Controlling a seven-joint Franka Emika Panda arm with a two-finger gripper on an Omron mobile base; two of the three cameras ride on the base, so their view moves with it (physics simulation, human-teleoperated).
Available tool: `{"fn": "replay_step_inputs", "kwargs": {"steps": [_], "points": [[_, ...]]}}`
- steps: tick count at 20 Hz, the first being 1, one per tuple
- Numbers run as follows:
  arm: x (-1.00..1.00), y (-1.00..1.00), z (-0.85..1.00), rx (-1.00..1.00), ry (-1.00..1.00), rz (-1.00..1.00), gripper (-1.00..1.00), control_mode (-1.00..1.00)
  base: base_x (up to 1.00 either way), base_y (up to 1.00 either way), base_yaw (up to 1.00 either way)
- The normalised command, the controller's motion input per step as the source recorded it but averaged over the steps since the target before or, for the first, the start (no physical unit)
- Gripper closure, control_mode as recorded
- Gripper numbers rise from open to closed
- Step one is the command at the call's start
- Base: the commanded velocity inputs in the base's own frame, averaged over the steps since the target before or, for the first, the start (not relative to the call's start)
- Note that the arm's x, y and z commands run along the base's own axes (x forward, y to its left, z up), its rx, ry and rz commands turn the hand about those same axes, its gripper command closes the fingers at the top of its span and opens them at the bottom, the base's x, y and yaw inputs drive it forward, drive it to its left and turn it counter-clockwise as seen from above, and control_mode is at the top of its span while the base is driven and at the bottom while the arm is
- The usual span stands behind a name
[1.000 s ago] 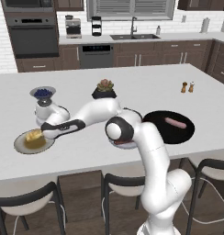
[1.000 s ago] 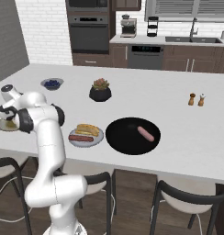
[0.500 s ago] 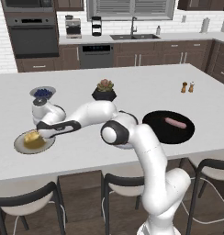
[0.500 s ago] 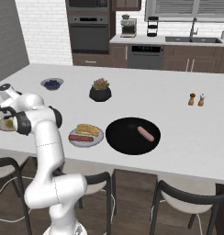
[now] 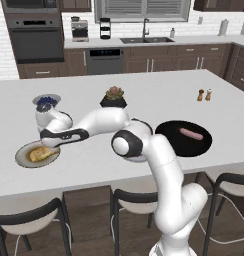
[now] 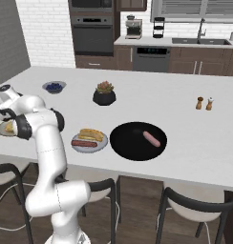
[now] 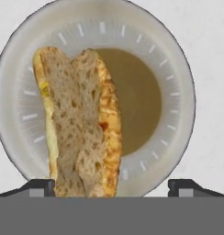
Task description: Place one bun and one sausage from the bowl on each plate.
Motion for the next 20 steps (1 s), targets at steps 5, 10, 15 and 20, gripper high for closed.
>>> {"fn": "replay_step_inputs", "kwargs": {"steps": [5, 10, 15, 20], "points": [[-0.2, -0.61, 0.0, 0.0, -0.04, -0.06, -1.0, -1.0, 0.0, 0.0, 0.0], [-0.17, -0.94, 0.15, 0.04, -0.14, -0.07, -1.0, -1.0, 0.0, 0.0, 0.0], [-0.34, -1.0, 0.45, 0.06, -0.19, -0.12, -1.0, -1.0, 0.0, 0.0, 0.0], [-0.25, -0.89, 0.95, 0.09, -0.11, -0.18, -1.0, -1.0, 0.0, 0.0, 0.0]]}}
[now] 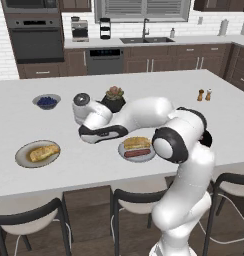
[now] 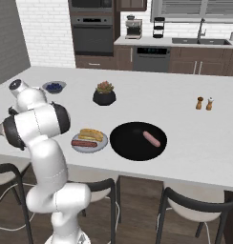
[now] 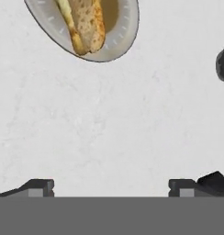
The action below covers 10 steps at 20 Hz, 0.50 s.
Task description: Place one bun and one sausage from the bowl on each plate.
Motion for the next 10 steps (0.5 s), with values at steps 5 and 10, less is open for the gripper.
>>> {"fn": "replay_step_inputs", "kwargs": {"steps": [5, 10], "points": [[-0.12, -0.8, 0.97, 0.12, 0.11, -0.33, -1.0, -1.0, 0.0, 0.0, 0.0], [-0.3, -0.95, 0.65, 0.09, 0.3, -0.4, -1.0, -1.0, 0.0, 0.0, 0.0]]}}
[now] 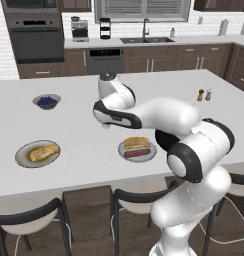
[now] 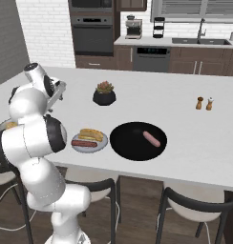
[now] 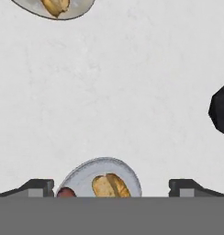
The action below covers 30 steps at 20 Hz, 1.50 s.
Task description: Place one bun and one sausage from the bowl on each plate.
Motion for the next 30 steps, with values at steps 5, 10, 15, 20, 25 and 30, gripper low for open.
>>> {"fn": "replay_step_inputs", "kwargs": {"steps": [5, 10, 15, 20, 25, 30], "points": [[-0.12, -0.92, 0.32, 0.0, 0.12, -0.25, -1.0, -1.0, 0.0, 0.0, 0.0], [-0.07, -1.0, -0.03, 0.0, 0.04, -0.13, -1.0, -1.0, 0.0, 0.0, 0.0], [-0.04, -1.0, -0.36, 0.0, 0.0, -0.1, -1.0, -1.0, 0.0, 0.0, 0.0], [0.0, -0.97, -0.39, 0.0, -0.01, -0.09, -1.0, -1.0, 0.0, 0.0, 0.0], [0.08, -0.88, -0.24, 0.0, -0.01, -0.05, -1.0, -1.0, 0.0, 0.0, 0.0], [0.01, -0.64, -0.06, -0.02, 0.0, -0.08, -1.0, -1.0, 0.0, 0.0, 0.0]]}}
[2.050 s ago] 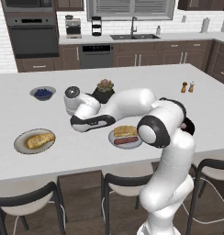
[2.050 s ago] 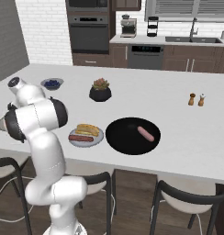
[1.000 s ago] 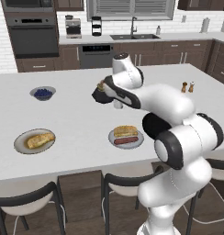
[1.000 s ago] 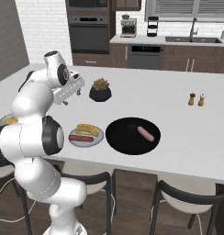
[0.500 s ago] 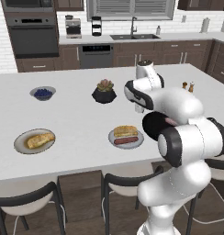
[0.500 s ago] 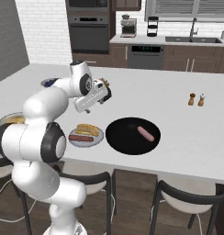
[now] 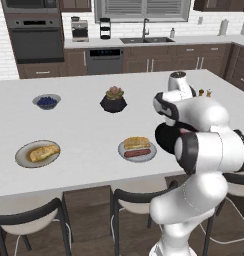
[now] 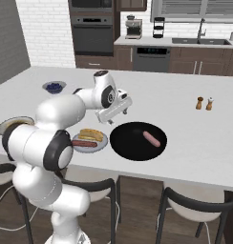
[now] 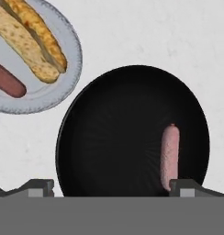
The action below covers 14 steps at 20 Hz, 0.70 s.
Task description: Place one bun and one sausage from the bowl on each plate.
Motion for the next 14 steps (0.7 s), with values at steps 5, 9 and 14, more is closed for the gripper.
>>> {"fn": "replay_step_inputs", "kwargs": {"steps": [5, 9, 14], "points": [[0.03, -0.55, -0.24, 0.0, 0.0, -0.14, -1.0, -1.0, 0.0, 0.0, 0.0], [0.04, -0.61, -0.38, 0.0, 0.0, -0.14, -1.0, -1.0, 0.0, 0.0, 0.0], [0.15, -0.57, -0.43, 0.0, 0.0, -0.14, -1.0, -1.0, 0.0, 0.0, 0.0]]}}
